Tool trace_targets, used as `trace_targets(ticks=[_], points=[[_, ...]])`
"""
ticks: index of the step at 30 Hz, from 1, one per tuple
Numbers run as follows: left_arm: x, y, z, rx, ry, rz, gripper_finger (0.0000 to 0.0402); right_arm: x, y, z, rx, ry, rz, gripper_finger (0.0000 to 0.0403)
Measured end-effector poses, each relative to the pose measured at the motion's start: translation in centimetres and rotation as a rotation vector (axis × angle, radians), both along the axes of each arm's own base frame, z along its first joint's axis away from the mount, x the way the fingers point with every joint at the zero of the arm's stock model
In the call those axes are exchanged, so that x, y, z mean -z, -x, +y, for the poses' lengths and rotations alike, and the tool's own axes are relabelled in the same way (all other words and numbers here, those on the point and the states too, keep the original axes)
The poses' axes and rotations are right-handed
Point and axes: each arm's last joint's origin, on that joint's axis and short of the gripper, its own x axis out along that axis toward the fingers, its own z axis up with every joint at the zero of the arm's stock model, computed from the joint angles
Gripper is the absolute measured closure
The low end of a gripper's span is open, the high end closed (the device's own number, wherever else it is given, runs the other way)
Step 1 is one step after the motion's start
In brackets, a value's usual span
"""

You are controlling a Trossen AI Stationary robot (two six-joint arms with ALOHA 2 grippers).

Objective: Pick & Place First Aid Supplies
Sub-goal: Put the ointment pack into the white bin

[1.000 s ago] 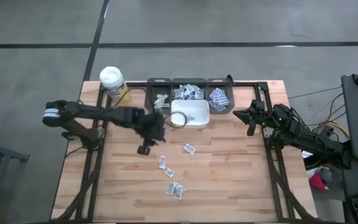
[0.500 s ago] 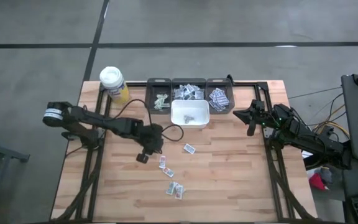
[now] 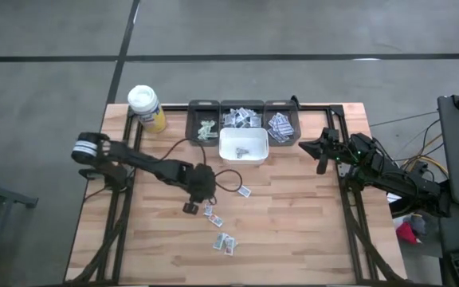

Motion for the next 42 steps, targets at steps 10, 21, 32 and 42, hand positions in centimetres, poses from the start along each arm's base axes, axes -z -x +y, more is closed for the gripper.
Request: trace_targets(ticks=[10,21,32,42], points=[[1.5,-1.8,-0.3,-0.071,0.027,0.063,0.0305,0.0,0.0,0.0,-0.002,-0.002,0.003,0.0394],[-1.5,-1.5,0.0,-0.146,0.006,0.008,0.0305,0.0,0.0,0.0,-0.003,-0.002,0.003,0.0394],[0.0,-1.4,-1.2,-0.113,0.059,0.075,0.0305,0.0,0.0,0.0,-0.003,-0.002,0.004,0.0394],[1.6,-1.9,-1.3,-0.111,0.059,0.120,0.0305,0.0,0.0,0.0,-0.003,-0.002,0.004,0.0394]])
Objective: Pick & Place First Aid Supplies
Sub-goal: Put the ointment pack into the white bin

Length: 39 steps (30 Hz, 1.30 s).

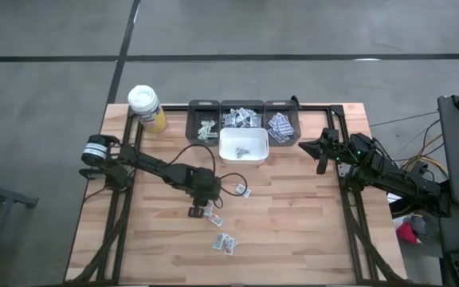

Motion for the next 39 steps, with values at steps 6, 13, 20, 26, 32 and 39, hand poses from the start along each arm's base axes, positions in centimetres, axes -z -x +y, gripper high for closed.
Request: trace_targets(ticks=[6,13,20,26,32,39], points=[[0.0,-0.1,0.1,-0.021,-0.047,-0.008,0.0309,0.0,0.0,0.0,0.000,0.000,0.000,0.0394],[0.0,-0.2,0.7,-0.057,-0.109,-0.022,0.0333,0.0,0.0,0.0,0.000,0.000,0.000,0.0394],[0.1,-0.2,0.8,-0.046,-0.119,-0.019,0.0394,0.0,0.0,0.0,0.000,0.000,0.000,0.0394],[0.1,-0.2,0.8,-0.036,-0.121,-0.019,0.0399,0.0,0.0,0.0,0.000,0.000,0.000,0.0394],[-0.2,-0.1,0.8,-0.028,-0.118,-0.027,0.0401,0.0,0.0,0.0,0.000,0.000,0.000,0.0394],[-1.9,0.4,0.9,-0.027,-0.120,-0.059,0.0401,0.0,0.0,0.0,0.000,0.000,0.000,0.0394]])
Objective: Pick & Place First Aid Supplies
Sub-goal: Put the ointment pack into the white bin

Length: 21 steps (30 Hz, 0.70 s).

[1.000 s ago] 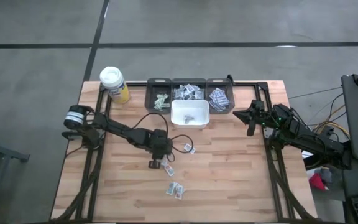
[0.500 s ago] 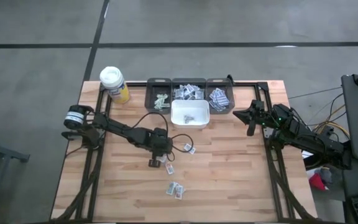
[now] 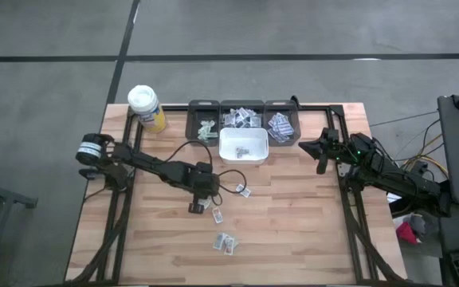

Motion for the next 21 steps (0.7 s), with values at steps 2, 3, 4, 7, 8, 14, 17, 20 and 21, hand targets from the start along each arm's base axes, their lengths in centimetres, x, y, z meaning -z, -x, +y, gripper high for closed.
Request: trace_targets(ticks=[2,3,4,7,8,14,17,20,21], points=[[-0.3,0.2,0.0,0.005,-0.004,-0.002,0.0401,0.0,0.0,0.0,0.000,0.000,0.000,0.0394],[-0.4,0.2,0.0,0.009,-0.005,-0.005,0.0401,0.0,0.0,0.0,0.001,0.000,0.000,0.0394],[-0.6,0.3,0.1,0.011,-0.007,-0.009,0.0401,0.0,0.0,0.0,0.001,0.000,0.000,0.0394],[-1.3,0.5,0.2,0.016,-0.011,-0.028,0.0401,0.0,0.0,0.0,0.000,0.000,0.000,0.0394],[-1.6,0.6,0.2,0.019,-0.012,-0.038,0.0401,0.0,0.0,0.0,0.001,0.000,0.000,0.0394],[-4.3,0.9,0.9,0.038,-0.017,-0.137,0.0401,0.0,0.0,0.0,0.000,0.000,0.001,0.0394],[-6.6,0.6,1.6,0.013,-0.013,-0.264,0.0401,0.0,0.0,0.0,0.001,0.000,0.001,0.0394],[-8.8,-0.1,2.4,-0.007,-0.013,-0.445,0.0401,0.0,0.0,0.0,0.002,0.000,0.000,0.0394],[-9.3,-0.3,2.7,-0.014,-0.016,-0.492,0.0401,0.0,0.0,0.0,0.002,0.000,0.000,0.0394]])
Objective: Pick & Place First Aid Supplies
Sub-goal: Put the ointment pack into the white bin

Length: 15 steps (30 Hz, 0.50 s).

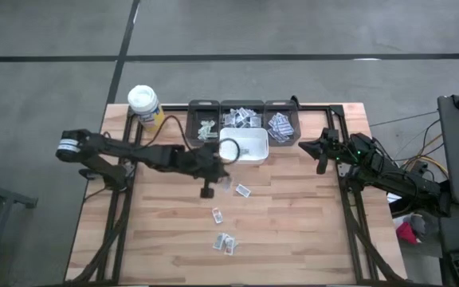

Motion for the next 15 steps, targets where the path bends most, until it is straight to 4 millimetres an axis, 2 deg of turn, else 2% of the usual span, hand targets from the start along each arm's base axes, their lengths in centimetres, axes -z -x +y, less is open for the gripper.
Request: trace_targets(ticks=[5,12,15], points=[[-1.6,-1.0,2.0,-0.120,-0.004,-0.175,0.0402,0.0,0.0,0.0,0.001,0.000,0.000,0.0394],[-2.4,-1.1,5.0,-0.532,-0.030,-0.299,0.0402,0.0,0.0,0.0,0.001,0.000,0.000,0.0394],[-2.4,-1.3,6.1,-0.646,0.011,-0.325,0.0402,0.0,0.0,0.0,0.003,0.001,-0.001,0.0394]])
